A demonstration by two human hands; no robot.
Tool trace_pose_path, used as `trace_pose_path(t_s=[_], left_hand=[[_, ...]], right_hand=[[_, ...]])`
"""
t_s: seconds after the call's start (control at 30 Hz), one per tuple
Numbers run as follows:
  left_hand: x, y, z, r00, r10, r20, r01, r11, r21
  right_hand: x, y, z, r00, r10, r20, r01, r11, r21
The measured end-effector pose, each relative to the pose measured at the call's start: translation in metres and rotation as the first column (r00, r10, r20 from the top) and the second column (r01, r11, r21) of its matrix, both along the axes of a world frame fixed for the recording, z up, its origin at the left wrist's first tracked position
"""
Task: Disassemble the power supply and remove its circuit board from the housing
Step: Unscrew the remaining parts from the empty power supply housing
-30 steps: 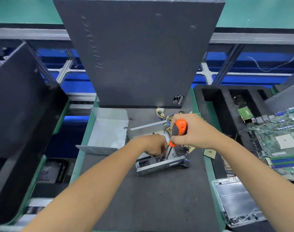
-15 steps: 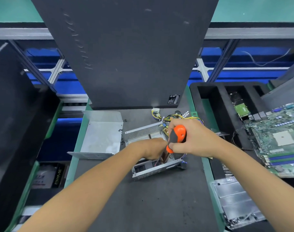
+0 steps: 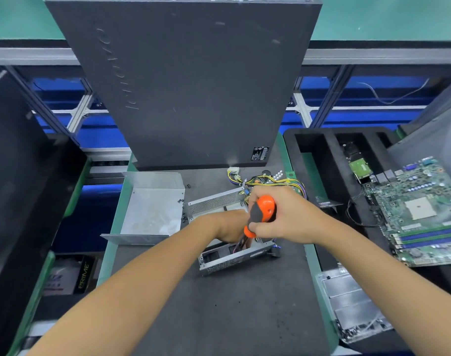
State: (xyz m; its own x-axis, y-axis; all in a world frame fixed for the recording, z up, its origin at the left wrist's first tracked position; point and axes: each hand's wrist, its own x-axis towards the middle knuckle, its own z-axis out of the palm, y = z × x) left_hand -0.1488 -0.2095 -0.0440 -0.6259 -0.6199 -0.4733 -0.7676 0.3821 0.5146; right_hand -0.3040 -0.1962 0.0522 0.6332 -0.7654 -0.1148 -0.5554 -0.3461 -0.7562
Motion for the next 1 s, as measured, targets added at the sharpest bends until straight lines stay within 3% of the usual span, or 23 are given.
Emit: trace_pose_path(t_s=[0.17,0.47,1.0], left_hand=[[0.006,-0.002,-0.005,0.997,0.073,0.024,-0.074,0.997,0.005],[0.012,-0.004,-0.007,0.995,0.016,0.095,-0.022,0.997,0.072],[0.016,-0.002,-0.019,0.998,0.040,0.038,-0.042,0.998,0.049]], right_hand=[[-0.004,-0.003,0.007,0.998,-0.065,0.001,0.065,0.998,-0.024],[0.000,0.007,0.005,0.999,-0.024,-0.024,0.023,0.997,-0.067],[0.002,0.009,0.006,0.999,-0.015,-0.048,0.011,0.996,-0.085]])
